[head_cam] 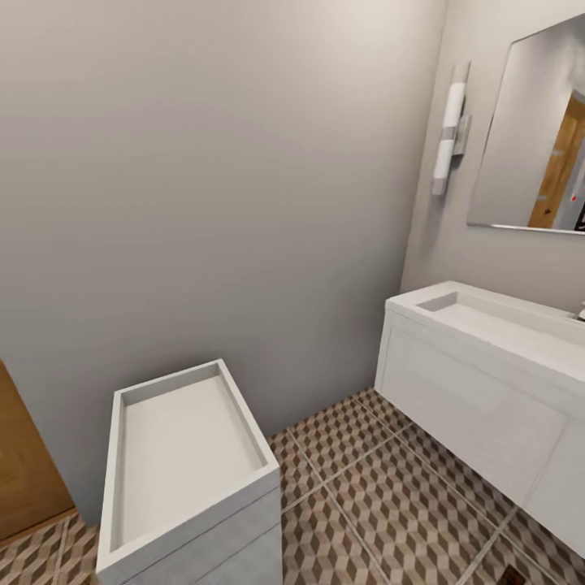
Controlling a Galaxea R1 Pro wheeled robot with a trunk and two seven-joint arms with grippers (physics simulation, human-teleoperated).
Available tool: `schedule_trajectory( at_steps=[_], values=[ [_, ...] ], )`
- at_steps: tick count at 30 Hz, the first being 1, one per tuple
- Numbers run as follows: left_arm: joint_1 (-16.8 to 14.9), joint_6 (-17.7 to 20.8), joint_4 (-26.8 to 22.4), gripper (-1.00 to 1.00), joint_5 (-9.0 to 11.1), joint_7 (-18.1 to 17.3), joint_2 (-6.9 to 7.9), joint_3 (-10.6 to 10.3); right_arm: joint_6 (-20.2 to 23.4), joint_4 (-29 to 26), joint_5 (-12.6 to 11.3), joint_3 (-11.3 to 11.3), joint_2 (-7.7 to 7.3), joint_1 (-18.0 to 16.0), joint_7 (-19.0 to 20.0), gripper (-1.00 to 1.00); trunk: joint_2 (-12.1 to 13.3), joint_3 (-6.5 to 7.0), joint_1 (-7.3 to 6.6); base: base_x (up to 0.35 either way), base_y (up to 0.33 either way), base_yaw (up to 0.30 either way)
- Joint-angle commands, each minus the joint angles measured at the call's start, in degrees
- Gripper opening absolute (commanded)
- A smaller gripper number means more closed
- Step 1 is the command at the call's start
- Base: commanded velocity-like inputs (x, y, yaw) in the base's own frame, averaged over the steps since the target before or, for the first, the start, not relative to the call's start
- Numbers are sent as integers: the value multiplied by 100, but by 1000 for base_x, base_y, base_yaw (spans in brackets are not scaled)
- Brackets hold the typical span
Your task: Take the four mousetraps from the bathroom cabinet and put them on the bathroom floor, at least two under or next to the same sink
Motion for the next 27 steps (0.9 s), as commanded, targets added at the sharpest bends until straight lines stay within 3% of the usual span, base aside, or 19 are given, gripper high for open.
schedule_trajectory(
  at_steps=[1, 27],
  values=[
    [-4, -23, 6, 100, 23, 1, -2, 19, -38, 18, -42, 37, 1, -7, 2, 100, -3, -6, -1, 0, 0, 264],
    [-4, -24, 6, 100, 23, 1, 5, 19, -48, 18, -43, 36, -3, -7, 24, 100, -3, -6, -1, 0, 0, 283]
  ],
)
